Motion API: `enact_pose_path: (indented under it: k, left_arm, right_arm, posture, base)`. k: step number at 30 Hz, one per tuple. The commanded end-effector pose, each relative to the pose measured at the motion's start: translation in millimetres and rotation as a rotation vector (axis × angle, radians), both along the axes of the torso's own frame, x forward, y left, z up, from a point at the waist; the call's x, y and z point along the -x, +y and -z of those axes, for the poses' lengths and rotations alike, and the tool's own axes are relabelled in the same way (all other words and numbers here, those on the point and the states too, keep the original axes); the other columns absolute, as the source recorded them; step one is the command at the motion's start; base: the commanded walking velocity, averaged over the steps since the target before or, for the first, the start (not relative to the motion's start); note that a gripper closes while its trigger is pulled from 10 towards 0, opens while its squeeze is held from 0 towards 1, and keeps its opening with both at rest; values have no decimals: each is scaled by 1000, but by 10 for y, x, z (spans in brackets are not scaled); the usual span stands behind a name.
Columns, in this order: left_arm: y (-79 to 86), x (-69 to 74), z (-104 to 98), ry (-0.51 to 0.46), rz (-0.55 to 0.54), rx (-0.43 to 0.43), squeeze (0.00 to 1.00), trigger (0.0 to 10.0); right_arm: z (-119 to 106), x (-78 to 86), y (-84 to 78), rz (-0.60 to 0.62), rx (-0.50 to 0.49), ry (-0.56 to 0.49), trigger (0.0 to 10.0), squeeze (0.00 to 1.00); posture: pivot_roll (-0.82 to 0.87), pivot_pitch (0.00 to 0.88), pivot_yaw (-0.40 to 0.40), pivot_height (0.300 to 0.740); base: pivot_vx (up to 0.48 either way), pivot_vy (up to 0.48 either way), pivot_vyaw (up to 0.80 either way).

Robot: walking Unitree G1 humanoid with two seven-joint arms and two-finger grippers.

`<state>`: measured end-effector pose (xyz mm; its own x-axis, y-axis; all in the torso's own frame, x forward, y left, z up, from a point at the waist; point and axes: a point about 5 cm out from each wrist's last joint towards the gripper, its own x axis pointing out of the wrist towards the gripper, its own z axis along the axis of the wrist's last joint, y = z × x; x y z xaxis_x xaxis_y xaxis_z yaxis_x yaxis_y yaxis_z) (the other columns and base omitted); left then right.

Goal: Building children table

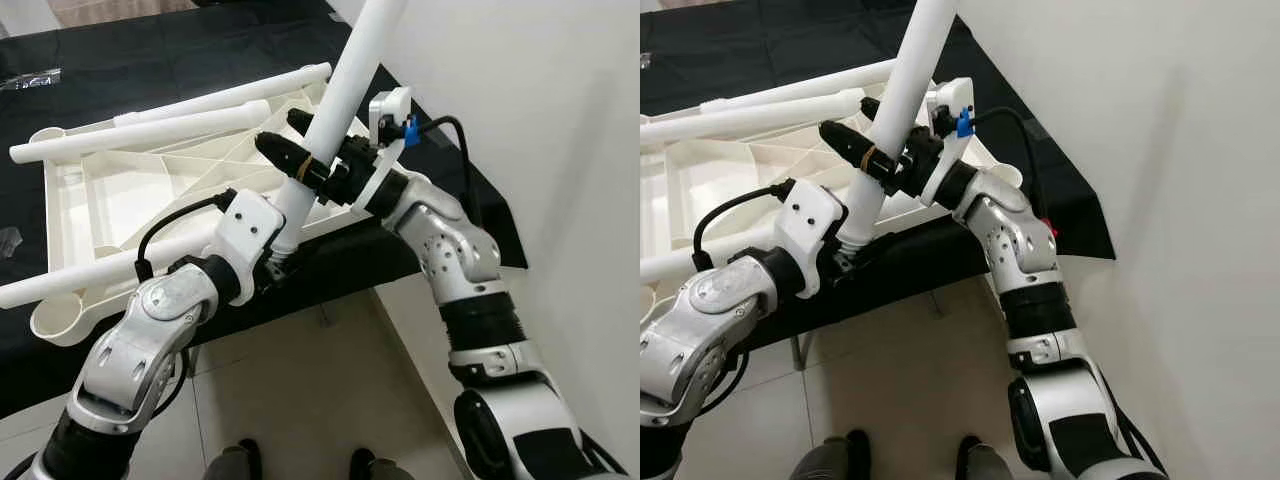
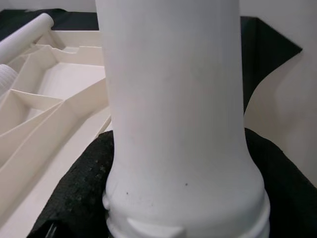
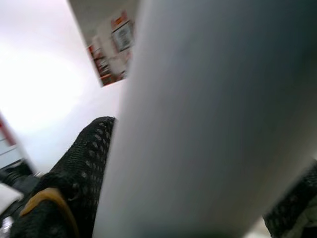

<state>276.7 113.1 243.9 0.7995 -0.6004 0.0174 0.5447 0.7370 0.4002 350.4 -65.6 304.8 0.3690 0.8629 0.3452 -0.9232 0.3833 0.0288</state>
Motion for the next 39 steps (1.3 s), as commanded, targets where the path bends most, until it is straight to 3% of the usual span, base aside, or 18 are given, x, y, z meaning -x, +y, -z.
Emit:
enact_pose_path:
  k: [1,6,17,18,19,20,36,39]
  left_arm:
    - [-107,115,28,-21,96,-44,0,10000]
    - [-106,133,45,-34,106,-60,0,10000]
    - [-149,149,76,-39,129,-71,0,10000]
    - [-148,149,75,-40,129,-71,0,10000]
    - [-148,148,75,-41,129,-71,0,10000]
    - [-146,147,75,-40,129,-69,0,10000]
    - [-134,136,88,-23,120,-51,0,10000]
    - [-135,118,98,15,109,-23,0,10000]
  right_arm:
    - [-94,26,48,-74,-14,25,10000,0]
    - [-191,31,4,-147,-51,100,10000,0]
    - [-173,46,-2,-162,-12,112,10000,0]
    - [-174,49,1,-164,-14,110,4627,0]
    - [-176,51,4,-165,-16,109,4627,0]
    - [-180,55,7,-167,-20,111,0,0]
    - [-172,65,2,-157,-17,99,0,0]
    - [-177,54,-8,-137,-22,94,0,0]
  posture:
    - [79,189,-21,740]
    - [76,187,-22,740]
    - [70,187,-21,740]
    - [71,188,-21,740]
    - [71,188,-21,740]
    - [73,190,-21,740]
    - [71,186,-20,740]
    - [69,185,-17,740]
  base:
    - [0,0,0]
    - [0,0,0]
    - [0,0,0]
    - [0,0,0]
    - [0,0,0]
    - [0,0,0]
    - [0,0,0]
    - [0,0,0]
